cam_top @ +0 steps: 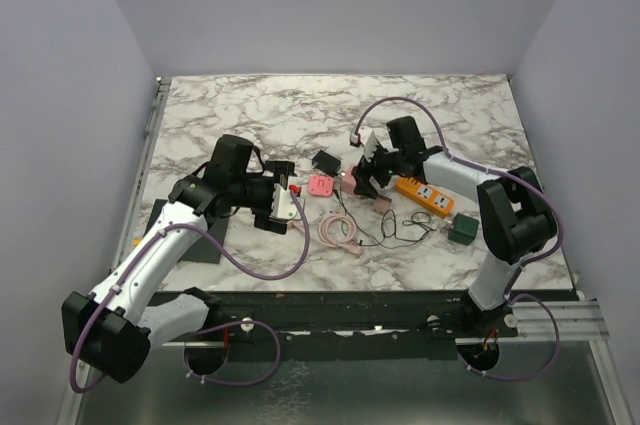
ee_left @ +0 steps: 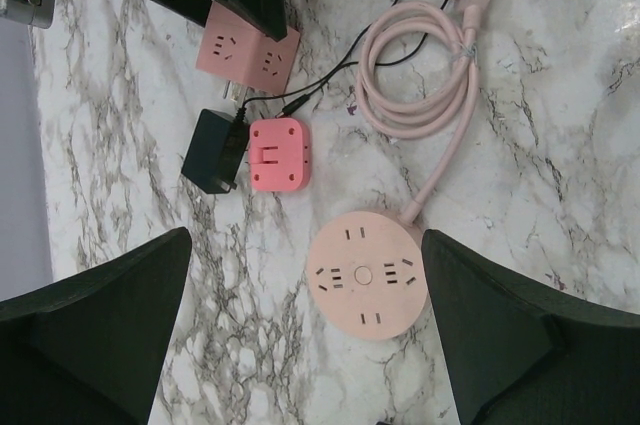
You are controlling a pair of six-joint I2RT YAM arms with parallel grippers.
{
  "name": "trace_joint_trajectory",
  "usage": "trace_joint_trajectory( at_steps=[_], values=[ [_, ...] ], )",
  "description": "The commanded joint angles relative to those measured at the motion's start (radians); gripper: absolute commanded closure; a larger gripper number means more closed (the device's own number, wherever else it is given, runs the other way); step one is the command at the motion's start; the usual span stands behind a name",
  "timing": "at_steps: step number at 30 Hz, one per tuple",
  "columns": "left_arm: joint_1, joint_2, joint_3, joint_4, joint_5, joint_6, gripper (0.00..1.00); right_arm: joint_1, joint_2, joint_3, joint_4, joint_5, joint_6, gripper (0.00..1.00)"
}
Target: Insert the plug
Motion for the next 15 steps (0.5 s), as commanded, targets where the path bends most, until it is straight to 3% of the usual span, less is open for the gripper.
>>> trace_joint_trajectory(
  at_steps=[1, 7, 10, 15],
  values=[
    [0.001, 0.016, 0.018, -0.015, 0.036, 0.024, 0.01, 0.008, 0.034, 0.004, -0.003, 0.004, -0.020, 0.25],
    [0.001, 0.012, 0.021, -0.014, 0.033, 0.033, 0.01, 0.007, 0.095, 0.100, -0.148, -0.037, -0.048, 0.69],
    [0.001, 0.006, 0.013, -0.014, 0.033, 0.049, 0.01, 0.008, 0.066, 0.088, -0.135, -0.042, -0.030, 0.76],
    [-0.001, -0.028, -0.013, 0.039, 0.051, 0.142, 0.01, 0.009, -0.054, 0.084, -0.146, -0.077, 0.000, 0.77]
  ],
)
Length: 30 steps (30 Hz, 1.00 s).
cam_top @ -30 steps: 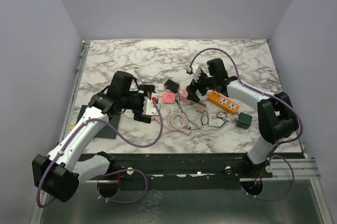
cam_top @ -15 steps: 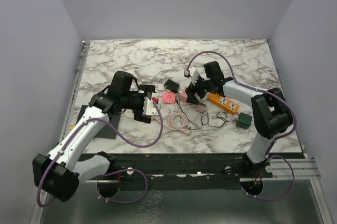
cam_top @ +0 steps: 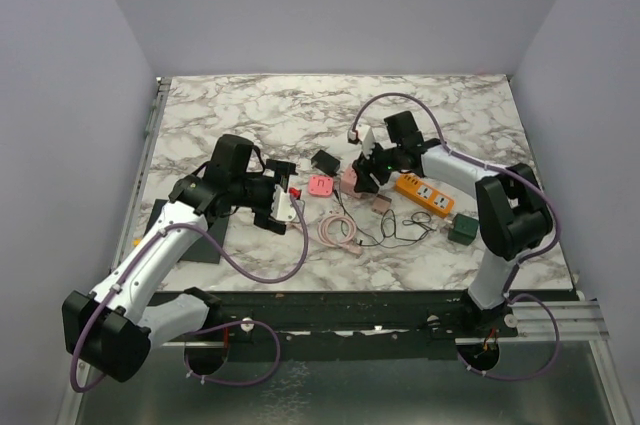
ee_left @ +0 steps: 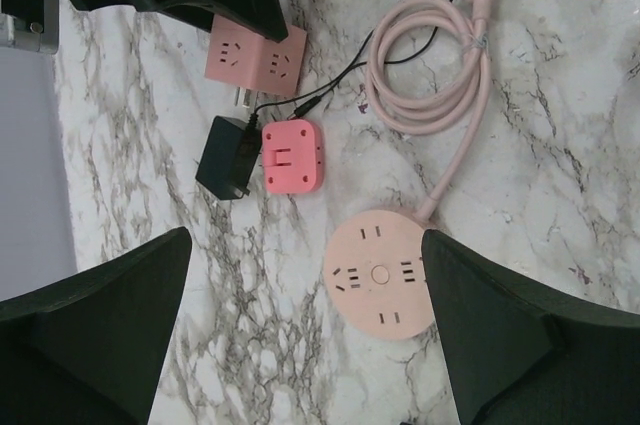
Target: Insert the plug
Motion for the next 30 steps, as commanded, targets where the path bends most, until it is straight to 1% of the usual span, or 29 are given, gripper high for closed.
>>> trace_joint_trajectory(
  at_steps=[1, 4, 6, 10, 13, 17, 21, 25, 28, 30],
  values=[
    [-0.004, -0.051, -0.022, 0.069, 0.051, 0.122, 0.01, 0.007, -0.135, 0.004, -0.076, -0.077, 0.025, 0.77],
    [-0.013, -0.090, -0.050, 0.171, 0.038, 0.211, 0.01, 0.006, -0.206, 0.041, -0.147, -0.146, 0.018, 0.77],
    [-0.014, -0.112, -0.058, 0.236, 0.035, 0.245, 0.01, 0.007, -0.255, 0.047, -0.184, -0.163, 0.014, 0.77],
    [-0.016, -0.144, -0.043, 0.253, 0.042, 0.316, 0.01, 0.006, -0.376, 0.020, -0.229, -0.207, -0.001, 0.77],
    [-0.016, -0.171, -0.060, 0.259, 0.052, 0.372, 0.01, 0.006, -0.470, -0.022, -0.233, -0.258, -0.003, 0.77],
    [-0.017, -0.207, -0.104, 0.266, 0.073, 0.451, 0.01, 0.006, -0.553, -0.070, -0.203, -0.411, 0.012, 0.77],
    [-0.020, -0.243, -0.145, 0.273, 0.107, 0.596, 0.01, 0.008, -0.598, -0.094, -0.144, -0.556, 0.059, 0.74],
    [-0.025, -0.261, -0.141, 0.275, 0.148, 0.679, 0.01, 0.009, -0.626, -0.102, -0.058, -0.700, 0.123, 0.75],
    [-0.026, -0.269, -0.141, 0.276, 0.167, 0.744, 0.01, 0.016, -0.619, -0.094, -0.012, -0.759, 0.163, 0.75],
    [-0.028, -0.270, -0.131, 0.276, 0.181, 0.747, 0.01, 0.025, -0.608, -0.081, -0.014, -0.786, 0.169, 0.75]
  ],
)
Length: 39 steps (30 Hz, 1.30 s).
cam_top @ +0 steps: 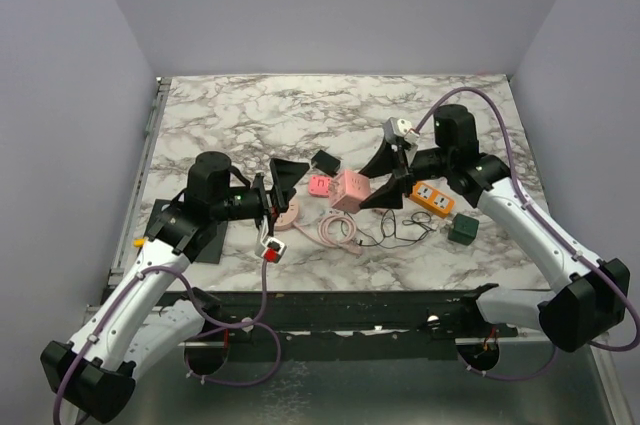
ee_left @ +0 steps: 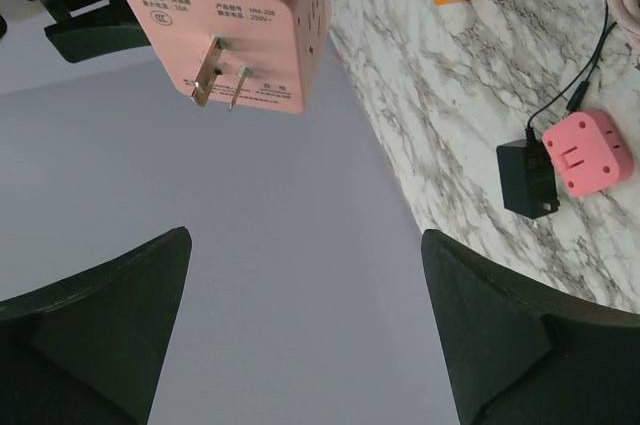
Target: Insert the plug
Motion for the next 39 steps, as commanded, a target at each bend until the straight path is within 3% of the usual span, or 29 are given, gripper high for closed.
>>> trace_joint_trajectory(
  at_steps=[1, 10, 20, 27, 39],
  values=[
    [-0.008, -0.015, 0.019, 0.007, 0.098, 0.101, 0.01, 0.018, -0.005, 0.023, 0.081, -0.170, 0.060, 0.75],
    [-0.026, -0.036, 0.069, 0.007, 0.159, 0.007, 0.01, 0.033, 0.089, 0.097, 0.087, -0.353, 0.072, 0.75],
    [-0.032, -0.060, 0.063, 0.007, 0.195, 0.054, 0.01, 0.069, 0.194, 0.226, -0.023, -0.424, 0.021, 0.76],
    [-0.033, -0.082, 0.061, 0.007, 0.227, 0.009, 0.01, 0.093, 0.232, 0.259, -0.079, -0.369, 0.002, 0.76],
    [-0.041, -0.117, 0.012, -0.001, 0.260, -0.088, 0.01, 0.203, 0.336, 0.400, -0.239, -0.130, -0.047, 0.76]
  ],
)
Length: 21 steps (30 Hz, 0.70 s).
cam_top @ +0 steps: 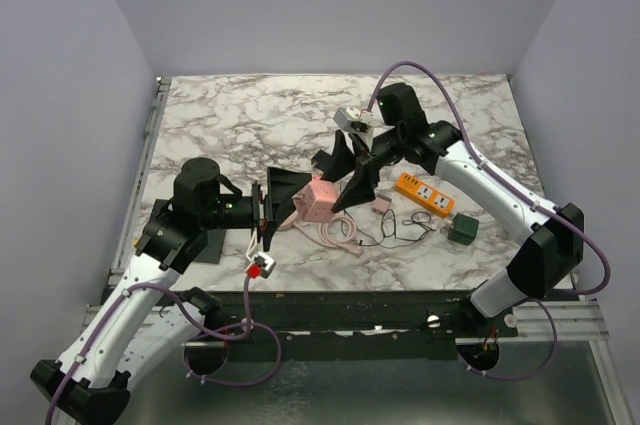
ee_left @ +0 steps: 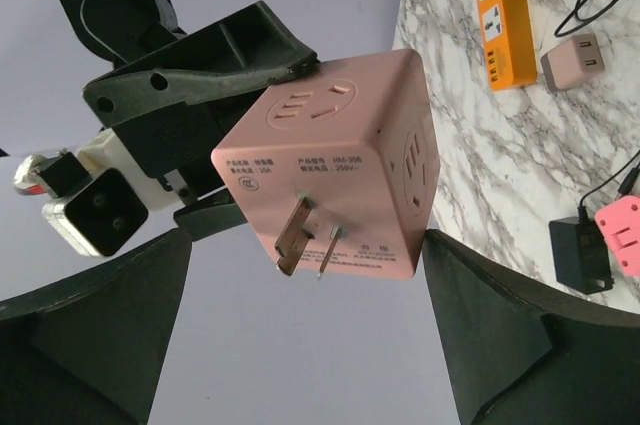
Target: Insert the plug
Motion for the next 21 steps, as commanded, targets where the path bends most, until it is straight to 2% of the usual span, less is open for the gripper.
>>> trace_joint_trajectory(
  at_steps=[1, 7, 14, 21],
  values=[
    [-0.011, -0.026, -0.023, -0.002, 0.096, -0.068, 0.01, 0.031, 0.017, 0.059, -0.067, 0.110, -0.032, 0.76],
    [-0.017, -0.019, -0.022, -0.028, 0.085, -0.126, 0.05, 0.044, 0.036, 0.113, -0.180, 0.234, -0.077, 0.76],
    [-0.025, 0.019, -0.039, -0.063, 0.041, -0.184, 0.10, 0.069, 0.077, 0.198, -0.291, 0.456, -0.110, 0.78],
    [-0.036, 0.077, -0.040, -0.083, -0.023, -0.166, 0.24, 0.086, 0.073, 0.197, -0.333, 0.476, -0.137, 0.78]
  ],
)
